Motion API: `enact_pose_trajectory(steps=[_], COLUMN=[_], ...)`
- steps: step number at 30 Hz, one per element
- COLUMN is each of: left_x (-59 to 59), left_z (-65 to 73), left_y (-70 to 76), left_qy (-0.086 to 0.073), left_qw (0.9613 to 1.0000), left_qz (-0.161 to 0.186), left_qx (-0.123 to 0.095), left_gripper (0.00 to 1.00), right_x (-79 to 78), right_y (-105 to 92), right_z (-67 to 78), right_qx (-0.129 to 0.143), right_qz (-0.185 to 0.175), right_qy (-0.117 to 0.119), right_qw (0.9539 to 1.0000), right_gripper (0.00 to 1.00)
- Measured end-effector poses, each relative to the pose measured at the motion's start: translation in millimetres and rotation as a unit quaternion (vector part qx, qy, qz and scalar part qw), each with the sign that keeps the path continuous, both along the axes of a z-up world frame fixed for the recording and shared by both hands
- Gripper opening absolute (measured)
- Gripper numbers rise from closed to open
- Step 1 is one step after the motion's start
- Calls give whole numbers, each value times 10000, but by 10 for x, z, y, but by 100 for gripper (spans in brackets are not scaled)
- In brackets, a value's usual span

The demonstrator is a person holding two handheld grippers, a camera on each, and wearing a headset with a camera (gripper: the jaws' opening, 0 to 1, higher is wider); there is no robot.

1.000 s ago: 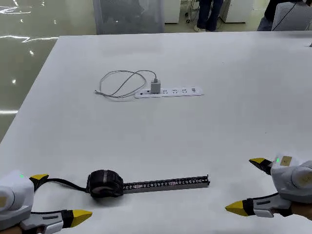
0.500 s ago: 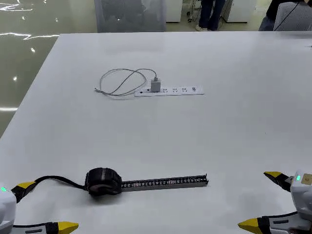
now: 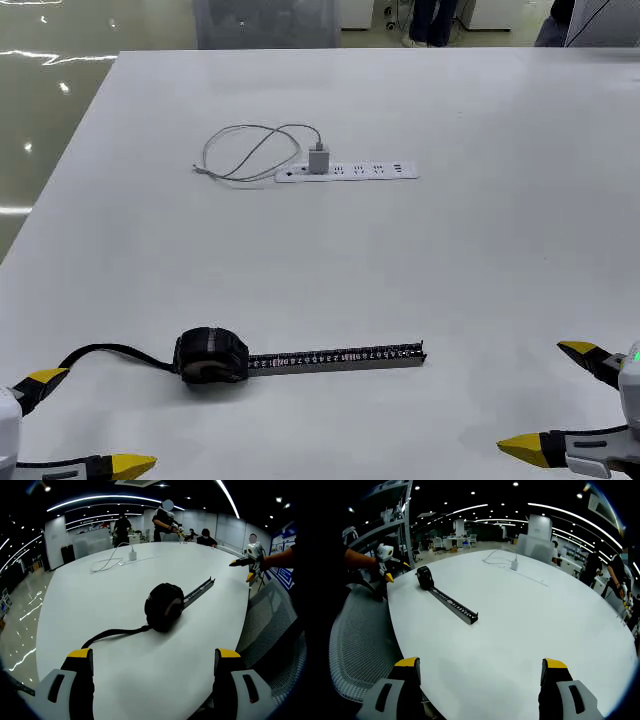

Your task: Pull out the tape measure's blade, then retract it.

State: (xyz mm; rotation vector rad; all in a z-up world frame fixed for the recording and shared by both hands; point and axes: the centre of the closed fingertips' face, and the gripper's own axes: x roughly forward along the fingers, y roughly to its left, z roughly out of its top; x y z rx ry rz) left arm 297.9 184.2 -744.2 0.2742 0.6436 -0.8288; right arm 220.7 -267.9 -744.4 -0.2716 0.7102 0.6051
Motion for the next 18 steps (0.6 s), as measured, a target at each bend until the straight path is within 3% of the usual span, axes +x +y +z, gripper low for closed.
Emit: enact_pose_trajectory(steps=[4, 6, 8, 10, 13, 18], left_x=[6, -5, 11, 12, 39, 59], left_z=[20, 31, 41, 35, 53, 79], left_y=[0, 6, 34, 62, 88, 84], left_qy=[-115, -16, -116, -48, -109, -76], left_qw=[9999, 10000, 9999, 10000, 9999, 9999], left_qz=[-41, -5, -24, 6, 30, 132], left_qx=[18, -61, 6, 30, 65, -15], left_gripper=[99, 99, 99, 99, 99, 99], right_x=[-11, -25, -28, -33, -63, -104], right_y=[-2, 3, 12, 2, -22, -48], right_z=[10, 14, 26, 19, -5, -12], right_qx=[19, -20, -12, -7, -5, -54], right_qz=[-23, 9, 15, -16, -49, -43], right_qy=[0, 9, 1, 12, 53, 90], right_qw=[10000, 10000, 10000, 10000, 10000, 9999], right_gripper=[99, 99, 99, 99, 99, 99])
